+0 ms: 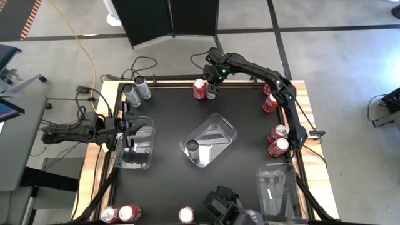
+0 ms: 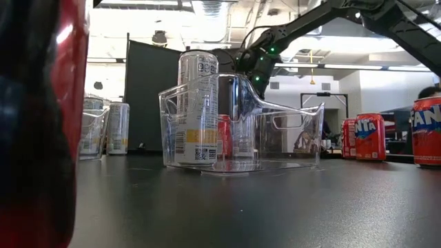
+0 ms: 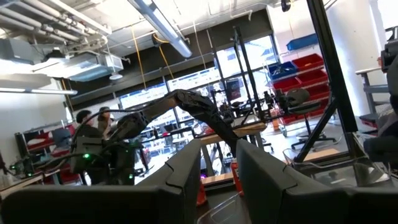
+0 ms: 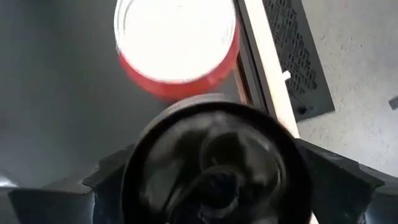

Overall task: Sort soda cans
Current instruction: Put the white soda can into the middle transparent bin

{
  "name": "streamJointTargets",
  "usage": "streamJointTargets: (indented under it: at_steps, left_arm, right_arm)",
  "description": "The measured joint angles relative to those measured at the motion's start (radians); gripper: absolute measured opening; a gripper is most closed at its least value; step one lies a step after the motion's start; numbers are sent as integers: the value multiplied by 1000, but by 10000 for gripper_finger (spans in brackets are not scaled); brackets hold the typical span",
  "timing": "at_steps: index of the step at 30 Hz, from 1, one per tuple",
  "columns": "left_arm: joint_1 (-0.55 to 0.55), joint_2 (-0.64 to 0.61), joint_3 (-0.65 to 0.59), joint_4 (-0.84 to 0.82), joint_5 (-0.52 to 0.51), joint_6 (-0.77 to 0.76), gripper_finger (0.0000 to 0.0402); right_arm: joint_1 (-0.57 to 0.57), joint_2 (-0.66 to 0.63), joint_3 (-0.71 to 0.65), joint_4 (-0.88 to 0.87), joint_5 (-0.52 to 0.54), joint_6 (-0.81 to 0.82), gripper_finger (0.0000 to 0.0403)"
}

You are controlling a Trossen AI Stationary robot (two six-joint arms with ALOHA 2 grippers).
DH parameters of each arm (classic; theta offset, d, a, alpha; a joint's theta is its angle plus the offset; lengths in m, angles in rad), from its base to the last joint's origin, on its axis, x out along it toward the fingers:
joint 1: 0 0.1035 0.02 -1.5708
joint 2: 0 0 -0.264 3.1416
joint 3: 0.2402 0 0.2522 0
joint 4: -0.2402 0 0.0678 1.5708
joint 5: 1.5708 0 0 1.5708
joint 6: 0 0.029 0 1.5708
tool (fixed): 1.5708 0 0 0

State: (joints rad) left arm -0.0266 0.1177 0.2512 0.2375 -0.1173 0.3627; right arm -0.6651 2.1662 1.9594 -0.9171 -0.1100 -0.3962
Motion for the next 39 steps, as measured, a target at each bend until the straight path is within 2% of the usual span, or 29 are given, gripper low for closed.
streamJointTargets:
  at_steps: [11, 21, 39]
  left_arm:
    - [0, 0, 0, 0, 0, 2, 100]
    - [0, 0, 0, 0, 0, 2, 100]
    - [0, 0, 0, 0, 0, 1, 100]
  right_arm:
    - [1, 16, -1, 21, -5, -4, 353]
    - [-5, 15, -1, 20, -10, -3, 280]
    - [-5, 14, -1, 11, -9, -2, 264]
